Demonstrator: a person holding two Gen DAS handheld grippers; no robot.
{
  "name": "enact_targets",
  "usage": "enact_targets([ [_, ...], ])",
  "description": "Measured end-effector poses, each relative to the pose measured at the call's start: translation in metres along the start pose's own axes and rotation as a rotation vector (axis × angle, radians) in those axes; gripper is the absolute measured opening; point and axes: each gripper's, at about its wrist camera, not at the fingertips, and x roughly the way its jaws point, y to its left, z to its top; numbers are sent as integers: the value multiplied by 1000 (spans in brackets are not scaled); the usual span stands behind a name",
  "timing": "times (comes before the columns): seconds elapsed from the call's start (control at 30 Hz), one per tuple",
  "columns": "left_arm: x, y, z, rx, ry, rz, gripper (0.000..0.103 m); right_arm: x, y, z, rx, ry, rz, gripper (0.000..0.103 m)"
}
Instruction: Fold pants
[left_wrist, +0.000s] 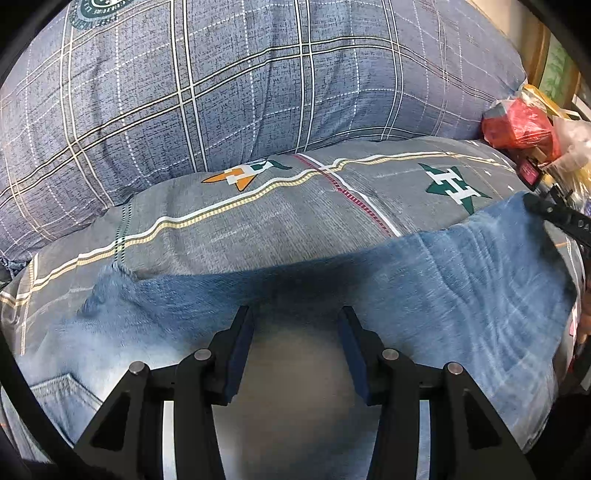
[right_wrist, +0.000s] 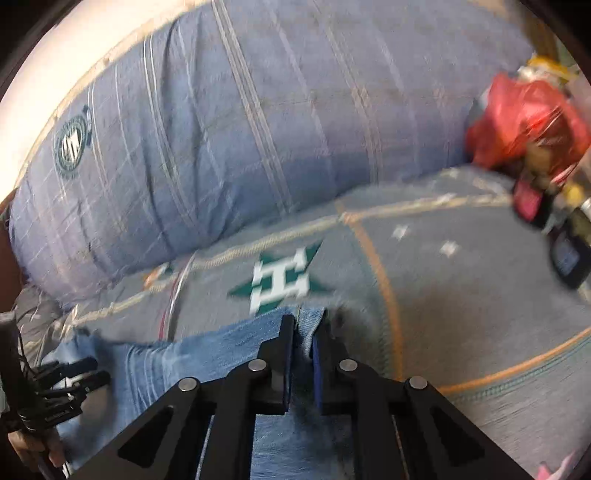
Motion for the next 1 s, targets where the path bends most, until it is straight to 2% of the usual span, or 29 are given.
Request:
enact_targets([
  [0.07,7,-1,-1,5,-2,17,48,2,-4,2,7,-8,-11,9],
  [0.13,8,-5,-4,33,-38,39,51,16,-8,-4,10,30,-22,9],
  [0.2,7,-5,-7,43,-61,43,51,25,-13,-9,10,52,-27,15],
  [0.23,5,-3,-8,36,-56,35,51,23,-16,-10,15,39,-24,36],
  [0.27,2,-1,-7,26,-47,28,51,21,-20,-10,23,44,-38,66],
  [0.3,-2,1,-6,11,-40,19,51,17,-25,-10,41,32,-50,74],
  [0.47,-33,-14,-10,19,-84,-31,51,-35,-52,-9,138,-49,-12,76],
  [0.63,-45,-57,-28,80,-70,-120,51,-65,-51,-46,158,0,38,75],
  [0.8,-34,-95,-55,188,-41,-114,51,-76,-67,-78,309,22,150,75],
  [0.87,-23,-102,-63,217,-21,-83,53,-79,-71,-85,346,24,180,75],
  [0.9,-25,-103,-65,227,-54,-70,56,-79,-73,-89,360,27,192,75],
  [1.0,-30,-101,-56,174,-14,-97,56,-71,-71,-98,372,58,203,75],
])
